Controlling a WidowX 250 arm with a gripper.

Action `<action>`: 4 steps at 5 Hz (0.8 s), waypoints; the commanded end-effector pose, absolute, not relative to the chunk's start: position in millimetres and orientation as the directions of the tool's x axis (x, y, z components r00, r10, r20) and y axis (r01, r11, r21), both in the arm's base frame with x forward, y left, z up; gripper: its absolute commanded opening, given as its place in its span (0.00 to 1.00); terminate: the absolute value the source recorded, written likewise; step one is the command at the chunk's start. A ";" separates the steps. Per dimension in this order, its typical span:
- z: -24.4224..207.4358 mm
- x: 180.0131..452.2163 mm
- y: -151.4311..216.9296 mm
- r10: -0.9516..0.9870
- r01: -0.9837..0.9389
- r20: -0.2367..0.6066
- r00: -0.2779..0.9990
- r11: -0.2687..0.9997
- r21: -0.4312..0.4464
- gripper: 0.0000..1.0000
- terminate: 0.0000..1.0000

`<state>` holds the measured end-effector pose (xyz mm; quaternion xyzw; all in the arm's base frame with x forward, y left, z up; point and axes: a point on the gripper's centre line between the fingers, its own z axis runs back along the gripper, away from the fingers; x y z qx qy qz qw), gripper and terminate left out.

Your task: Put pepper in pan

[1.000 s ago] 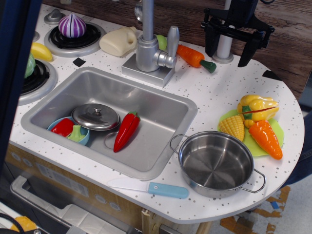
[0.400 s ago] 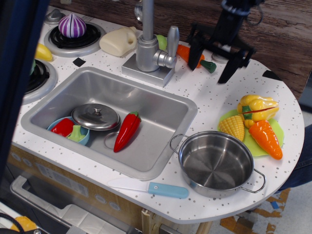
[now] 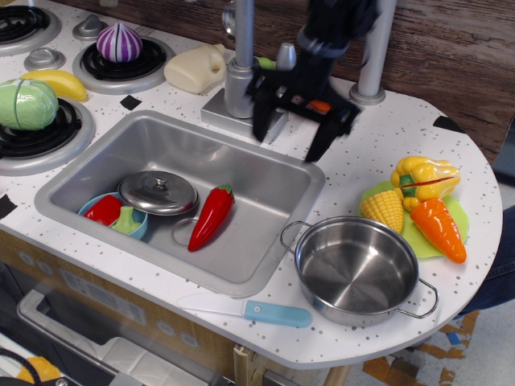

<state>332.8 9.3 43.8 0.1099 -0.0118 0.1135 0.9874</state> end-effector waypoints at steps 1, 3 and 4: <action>30.9 321.6 55.3 0.240 -0.291 0.219 0.946 0.926 0.240 1.00 0.00; -22.6 312.8 87.3 0.245 -0.280 0.250 0.937 0.954 0.112 1.00 0.00; -44.9 311.9 83.7 0.266 -0.296 0.286 0.921 0.953 0.067 1.00 0.00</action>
